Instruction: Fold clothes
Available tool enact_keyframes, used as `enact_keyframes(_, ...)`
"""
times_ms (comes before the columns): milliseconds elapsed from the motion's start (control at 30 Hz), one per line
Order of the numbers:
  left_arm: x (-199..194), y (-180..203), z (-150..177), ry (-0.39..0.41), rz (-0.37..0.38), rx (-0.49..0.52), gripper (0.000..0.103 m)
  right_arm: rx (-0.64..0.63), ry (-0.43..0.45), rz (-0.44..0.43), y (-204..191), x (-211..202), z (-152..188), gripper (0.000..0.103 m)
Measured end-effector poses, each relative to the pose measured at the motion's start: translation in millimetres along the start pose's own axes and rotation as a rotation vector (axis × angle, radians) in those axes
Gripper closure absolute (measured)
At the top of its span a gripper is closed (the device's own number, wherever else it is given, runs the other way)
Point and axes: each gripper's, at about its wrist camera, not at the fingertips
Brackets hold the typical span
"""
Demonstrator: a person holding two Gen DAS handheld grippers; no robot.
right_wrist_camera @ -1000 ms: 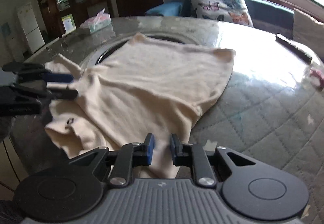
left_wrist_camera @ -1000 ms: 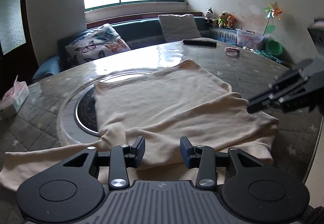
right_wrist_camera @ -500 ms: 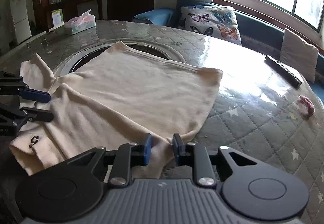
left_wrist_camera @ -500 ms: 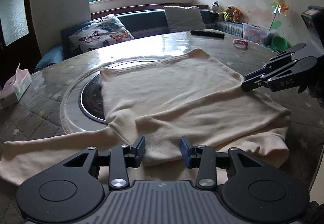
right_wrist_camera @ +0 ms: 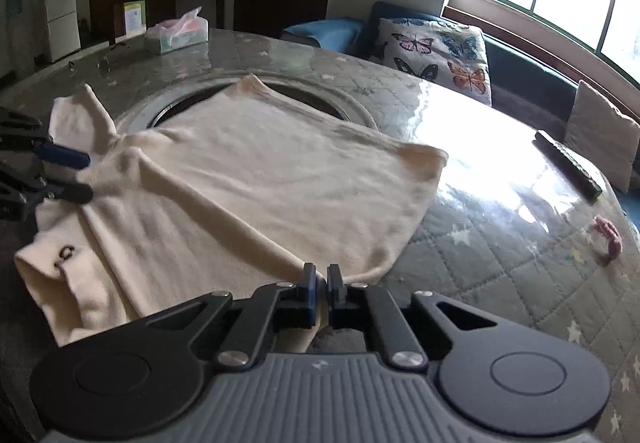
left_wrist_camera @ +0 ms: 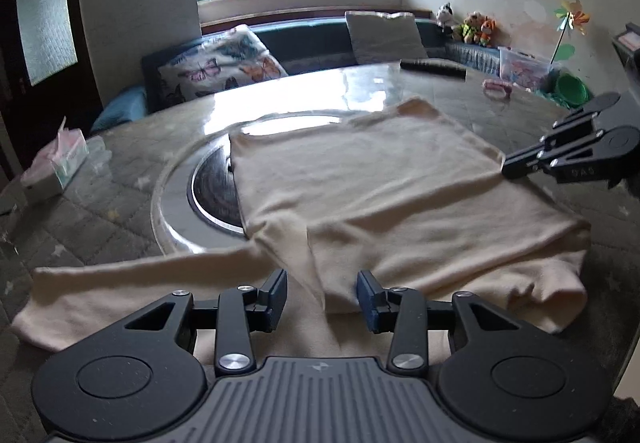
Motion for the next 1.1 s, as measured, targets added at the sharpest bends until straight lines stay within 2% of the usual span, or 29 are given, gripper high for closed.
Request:
enact_keyframes(133, 1.3, 6.8, -11.6, 0.039, 0.036, 0.007, 0.062, 0.043, 0.009, 0.009, 1.8, -0.3, -3.0, 0.096)
enact_keyframes(233, 13.5, 15.4, -14.0, 0.034, 0.075, 0.016, 0.062, 0.035, 0.038, 0.012, -2.9, -5.7, -6.7, 0.093)
enact_keyframes(367, 28.2, 15.8, -5.1, -0.010, 0.075, 0.001, 0.063, 0.036, 0.061, -0.016, -12.7, -13.5, -9.8, 0.091)
enact_keyframes(467, 22.2, 10.9, -1.0, 0.001, 0.067, -0.003, 0.062, 0.030, 0.039, -0.063, -23.0, -13.4, -6.1, 0.089)
enact_keyframes(533, 15.6, 4.3, -0.2, 0.008, 0.052, -0.015, 0.062, 0.013, 0.027, -0.078, -30.8, -11.6, -4.7, 0.084)
enact_keyframes(667, 0.8, -16.5, 2.3, 0.020, -0.016, -0.032, 0.062, -0.006, 0.042, -0.136, -50.6, -5.8, -14.3, 0.084)
enact_keyframes(933, -21.5, -90.0, 10.9, 0.008, -0.284, -0.167, 0.061, -0.060, 0.062, -0.258, -102.5, 24.3, -37.4, 0.084)
enact_keyframes(1100, -32.7, -129.0, 22.2, -0.009, -0.396, -0.247, 0.060, -0.088, 0.046, -0.308, -133.7, 39.2, -37.7, 0.084)
Point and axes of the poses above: each gripper's, at about its wrist camera, not at the fingertips, and x roughly the way its jaws point, y to its right, z to its underside, and after that the axes turned 12 degrees about y, right-handed
